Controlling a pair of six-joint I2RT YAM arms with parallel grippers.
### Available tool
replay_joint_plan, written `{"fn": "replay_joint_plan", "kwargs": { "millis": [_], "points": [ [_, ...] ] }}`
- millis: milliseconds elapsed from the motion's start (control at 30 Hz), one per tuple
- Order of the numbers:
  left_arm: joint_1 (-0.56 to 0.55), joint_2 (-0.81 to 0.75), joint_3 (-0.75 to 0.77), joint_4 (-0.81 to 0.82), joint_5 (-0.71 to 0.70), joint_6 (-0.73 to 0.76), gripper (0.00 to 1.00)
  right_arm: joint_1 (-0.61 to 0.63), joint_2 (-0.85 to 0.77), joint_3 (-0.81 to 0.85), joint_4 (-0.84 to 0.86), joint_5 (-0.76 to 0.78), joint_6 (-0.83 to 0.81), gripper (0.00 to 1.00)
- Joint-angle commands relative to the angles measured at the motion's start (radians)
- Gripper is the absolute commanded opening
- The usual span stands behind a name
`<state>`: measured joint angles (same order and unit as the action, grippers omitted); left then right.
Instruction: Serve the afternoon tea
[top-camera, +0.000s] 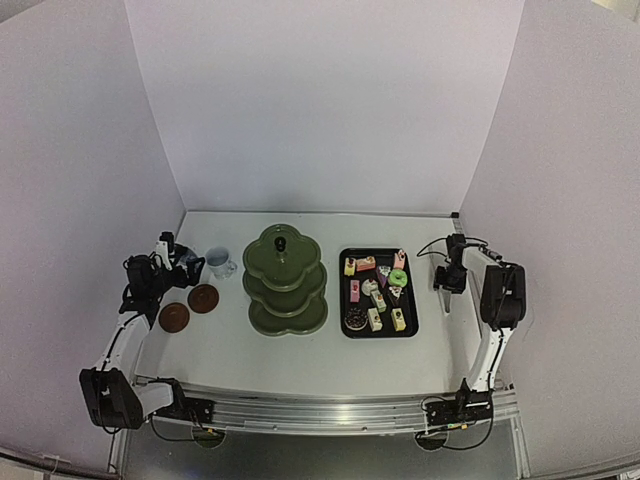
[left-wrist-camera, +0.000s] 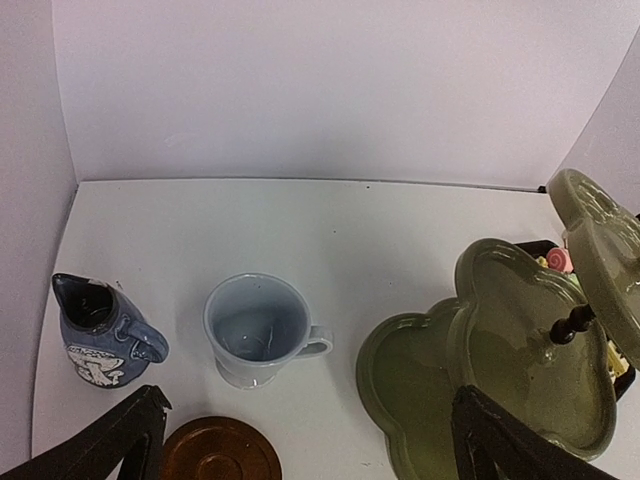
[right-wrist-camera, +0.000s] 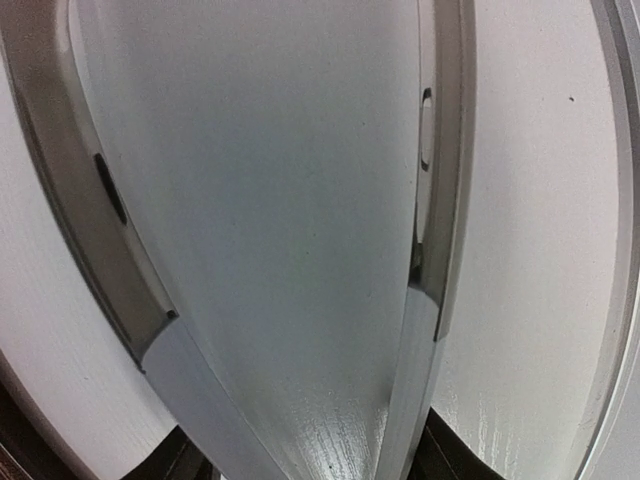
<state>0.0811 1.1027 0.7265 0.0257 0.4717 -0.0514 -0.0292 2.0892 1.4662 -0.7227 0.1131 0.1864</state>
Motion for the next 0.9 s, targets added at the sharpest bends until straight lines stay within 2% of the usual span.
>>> {"fn": "replay_joint_plan", "kwargs": {
  "millis": [0, 200, 367, 467, 667, 867],
  "points": [
    [-0.003, 0.003, 0.045, 0.016, 0.006, 0.024, 1.00, 0.004, 0.043, -0.014, 0.003, 0.018, 0.007, 0.58],
    [-0.003, -0.002, 0.040, 0.022, 0.002, 0.035, 1.00, 0.002, 0.066, -0.023, 0.004, -0.011, 0.029, 0.57],
    [-0.004, -0.002, 0.040, 0.020, 0.000, 0.046, 1.00, 0.003, 0.054, -0.018, 0.002, -0.015, 0.043, 0.46],
    [-0.004, 0.000, 0.040, 0.020, 0.002, 0.049, 0.99, 0.004, 0.000, 0.008, -0.023, -0.001, 0.036, 0.42],
    [-0.004, 0.005, 0.041, 0.034, 0.004, 0.050, 1.00, 0.004, -0.091, 0.183, -0.227, -0.022, 0.024, 0.37],
    [-0.004, 0.009, 0.041, 0.044, 0.014, 0.048, 0.99, 0.004, -0.122, 0.391, -0.472, -0.081, 0.054, 0.38]
  ]
}}
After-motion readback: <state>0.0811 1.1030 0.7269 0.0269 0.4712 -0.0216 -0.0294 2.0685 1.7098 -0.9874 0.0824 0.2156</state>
